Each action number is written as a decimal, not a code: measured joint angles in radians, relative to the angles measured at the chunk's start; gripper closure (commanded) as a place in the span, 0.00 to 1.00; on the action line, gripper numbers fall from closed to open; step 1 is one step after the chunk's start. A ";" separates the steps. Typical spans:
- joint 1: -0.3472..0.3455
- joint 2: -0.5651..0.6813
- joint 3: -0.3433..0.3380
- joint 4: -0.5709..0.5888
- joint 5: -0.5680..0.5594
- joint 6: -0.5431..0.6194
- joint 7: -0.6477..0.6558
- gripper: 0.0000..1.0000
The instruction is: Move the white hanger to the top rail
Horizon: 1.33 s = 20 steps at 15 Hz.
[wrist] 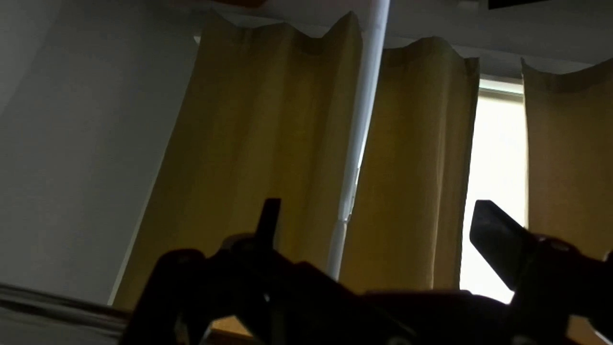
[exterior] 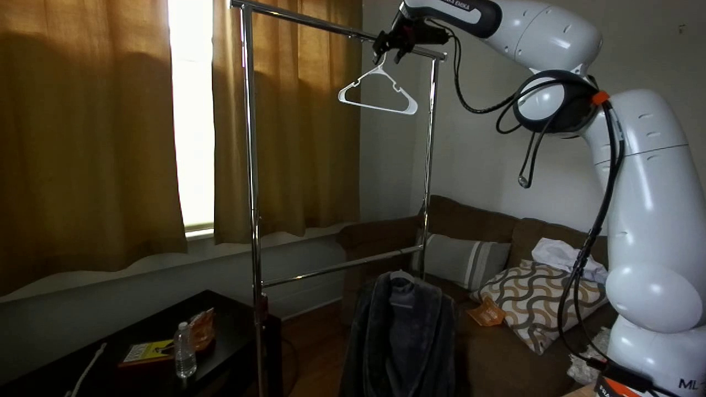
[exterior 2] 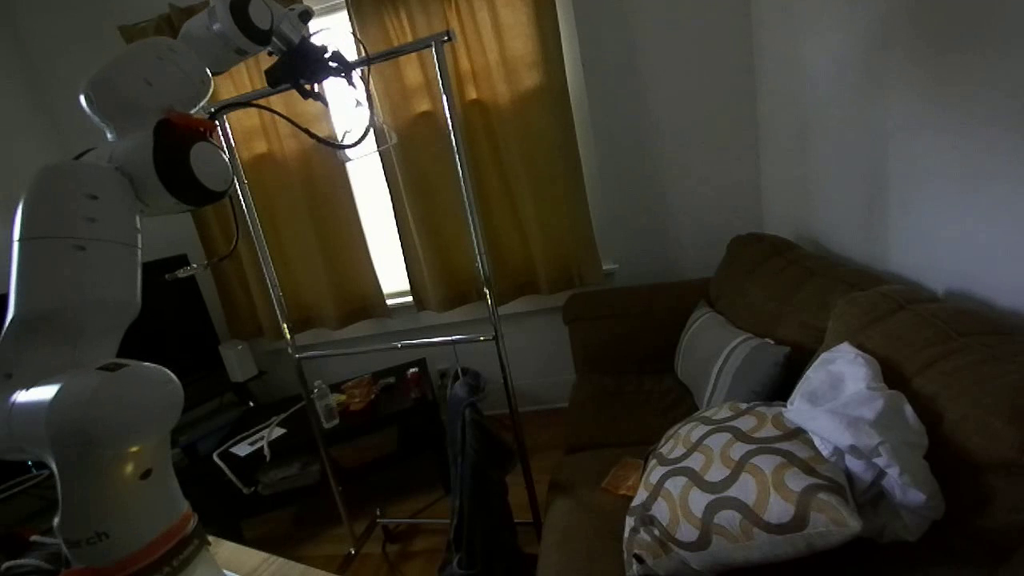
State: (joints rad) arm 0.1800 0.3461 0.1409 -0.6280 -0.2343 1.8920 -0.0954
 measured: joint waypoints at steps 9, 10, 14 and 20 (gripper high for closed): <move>0.130 -0.086 -0.033 -0.001 -0.296 -0.094 0.229 0.00; 0.144 -0.099 -0.035 -0.002 -0.326 -0.116 0.264 0.00; 0.180 -0.143 -0.037 -0.005 -0.405 -0.208 0.383 0.00; 0.205 -0.166 -0.029 -0.007 -0.425 -0.266 0.506 0.00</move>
State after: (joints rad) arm 0.3846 0.1798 0.1114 -0.6352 -0.6590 1.6261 0.4109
